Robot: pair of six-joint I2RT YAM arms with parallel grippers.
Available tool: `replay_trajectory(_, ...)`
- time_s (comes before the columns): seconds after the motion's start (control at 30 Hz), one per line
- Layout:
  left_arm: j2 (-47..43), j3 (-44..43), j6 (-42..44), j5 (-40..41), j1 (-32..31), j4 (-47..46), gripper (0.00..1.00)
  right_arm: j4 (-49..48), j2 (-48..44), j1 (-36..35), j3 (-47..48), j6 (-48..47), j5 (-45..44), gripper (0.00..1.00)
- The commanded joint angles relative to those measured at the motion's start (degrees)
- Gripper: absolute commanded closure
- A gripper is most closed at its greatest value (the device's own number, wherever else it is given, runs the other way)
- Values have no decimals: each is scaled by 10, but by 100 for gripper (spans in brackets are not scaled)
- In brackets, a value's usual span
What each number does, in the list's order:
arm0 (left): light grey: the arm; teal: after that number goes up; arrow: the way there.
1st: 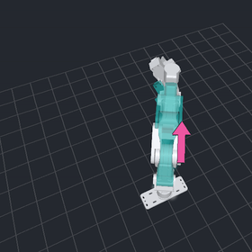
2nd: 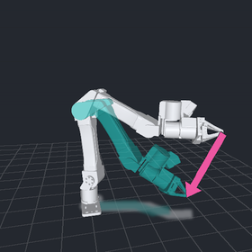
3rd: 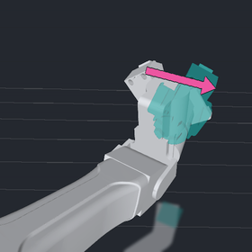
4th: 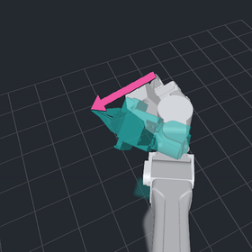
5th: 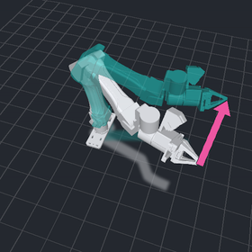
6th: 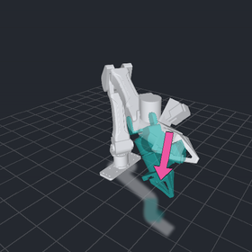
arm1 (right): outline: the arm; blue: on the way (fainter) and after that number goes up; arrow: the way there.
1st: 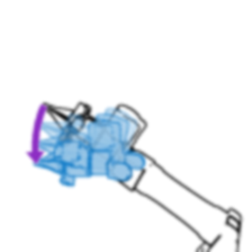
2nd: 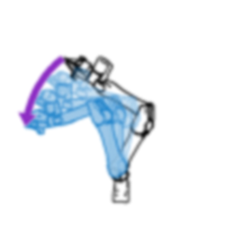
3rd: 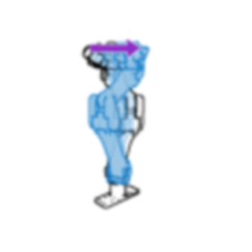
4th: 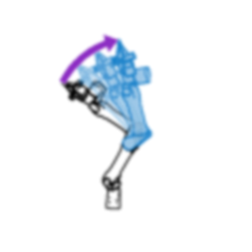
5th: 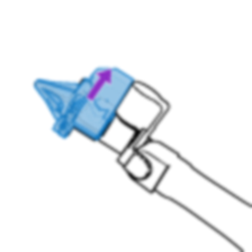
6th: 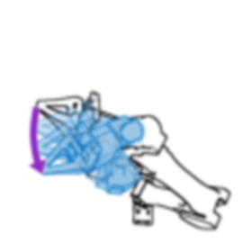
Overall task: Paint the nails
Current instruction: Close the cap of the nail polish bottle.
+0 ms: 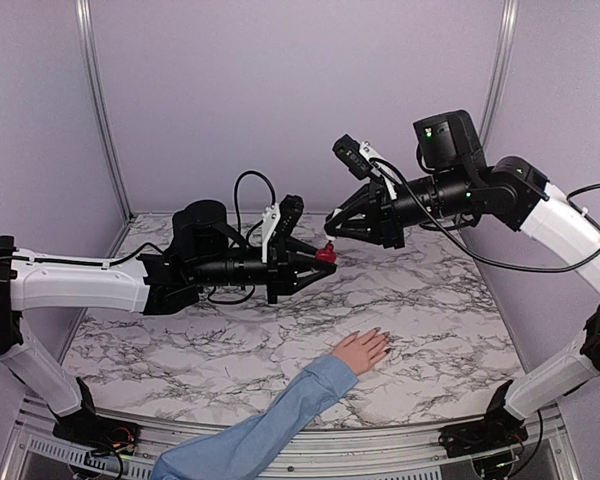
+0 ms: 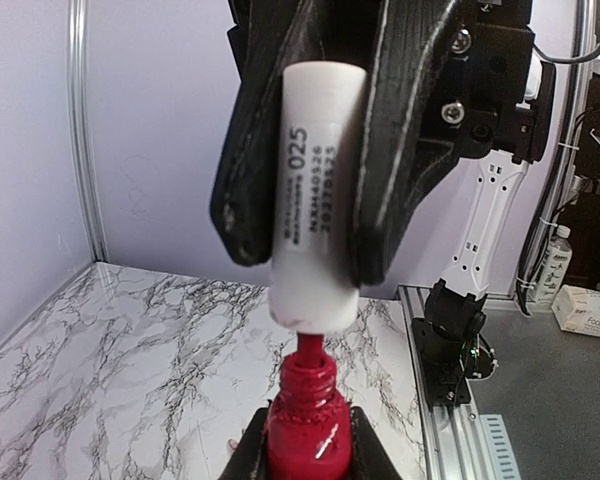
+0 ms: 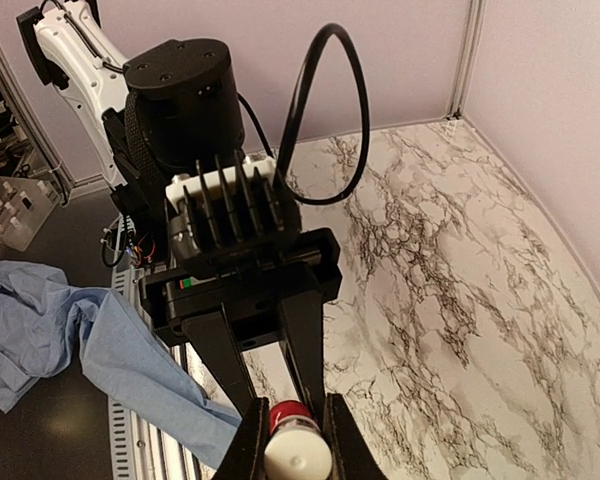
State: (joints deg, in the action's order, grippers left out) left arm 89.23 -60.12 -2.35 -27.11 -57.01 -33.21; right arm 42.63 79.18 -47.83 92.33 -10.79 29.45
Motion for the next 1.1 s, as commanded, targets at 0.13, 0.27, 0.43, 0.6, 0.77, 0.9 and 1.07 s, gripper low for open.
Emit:
replay_trajectory(0.13,0,-21,0,-9,-3,-26,100,10,-9,-10,-18,-11,-10,100)
replay_trajectory(0.27,0,-24,0,-8,-3,-26,100,10,-7,-13,-25,-13,-6,100)
replay_trajectory(0.43,0,-31,-1,-12,-3,-27,100,14,-2,-22,-28,-18,-11,100)
replay_trajectory(0.6,-2,-38,2,-9,-3,-27,100,13,1,-22,-29,-17,-8,100)
replay_trajectory(0.77,1,-47,0,-8,-3,-34,100,13,1,-22,-36,-15,-7,100)
replay_trajectory(0.9,2,-51,-1,-5,-3,-40,100,10,1,-22,-39,-10,-4,98)
replay_trajectory(1.07,-1,-49,0,-4,-3,-42,100,13,7,-21,-23,-9,-6,87)
